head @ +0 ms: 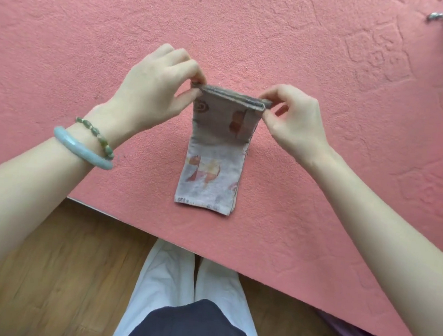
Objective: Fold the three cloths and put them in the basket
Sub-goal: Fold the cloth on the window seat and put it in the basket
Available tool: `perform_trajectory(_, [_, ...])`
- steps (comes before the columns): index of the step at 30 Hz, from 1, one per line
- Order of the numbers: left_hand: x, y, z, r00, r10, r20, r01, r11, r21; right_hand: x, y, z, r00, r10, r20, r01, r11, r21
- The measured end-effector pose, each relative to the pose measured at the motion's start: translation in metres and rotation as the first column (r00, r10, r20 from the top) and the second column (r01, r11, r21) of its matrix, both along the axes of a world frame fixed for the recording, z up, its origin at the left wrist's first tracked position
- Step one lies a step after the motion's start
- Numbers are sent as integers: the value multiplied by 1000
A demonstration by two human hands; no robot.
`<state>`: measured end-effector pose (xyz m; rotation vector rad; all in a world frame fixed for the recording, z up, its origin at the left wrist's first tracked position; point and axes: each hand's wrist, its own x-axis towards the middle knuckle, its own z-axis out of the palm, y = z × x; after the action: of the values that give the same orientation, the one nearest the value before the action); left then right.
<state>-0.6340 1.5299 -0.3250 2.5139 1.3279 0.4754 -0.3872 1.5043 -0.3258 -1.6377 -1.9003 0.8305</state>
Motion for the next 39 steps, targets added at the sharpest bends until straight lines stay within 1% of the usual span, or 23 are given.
perform_trajectory(4, [-11,-55,1,989,-140,-49,141,990,19,4,-59,-11,992,119,41,-121,991,54])
perform_trajectory(7, [-19,-97,-12,970,-234,-72,236,971,26,3,-99,-25,971,231,64,-235,970,56])
perform_trajectory(10, [-25,-126,-32,956,-286,-66,288,957,19,1,-127,-39,909,365,203,-388,918,87])
perform_trajectory(12, [-26,-138,-43,953,-297,-62,299,954,13,-1,-137,-46,882,396,255,-432,896,102])
perform_trajectory(16, [-27,-148,-58,959,-277,-61,277,961,3,-6,-145,-56,870,393,298,-444,887,126])
perform_trajectory(21, [-30,-153,-68,960,-268,-82,266,963,-37,-10,-151,-68,848,407,340,-466,878,111])
perform_trajectory(26, [-28,-155,-66,968,-244,-60,244,970,-12,-10,-154,-72,850,398,346,-457,883,105])
perform_trajectory(30, [-30,-159,-67,976,-203,-79,197,978,-74,-9,-158,-67,844,414,340,-461,885,66])
perform_trajectory(32, [-27,-159,-62,985,-155,-70,150,986,-75,-8,-154,-60,887,336,316,-389,913,123])
perform_trajectory(34, [-20,-153,-56,992,-111,-61,109,993,-33,-8,-142,-53,926,217,309,-281,942,182])
perform_trajectory(35, [-18,-149,-55,993,-93,-78,92,996,-24,-9,-136,-52,920,192,341,-264,948,180])
perform_trajectory(36, [-17,-144,-56,989,-82,-123,78,996,-37,-10,-130,-52,895,202,398,-279,949,145])
perform_trajectory(38, [-18,-134,-61,958,-90,-272,61,992,-113,-9,-121,-56,819,280,501,-338,941,25])
perform_trajectory(39, [-19,-129,-63,936,-105,-336,53,985,-163,-9,-118,-59,790,316,525,-355,935,-29])
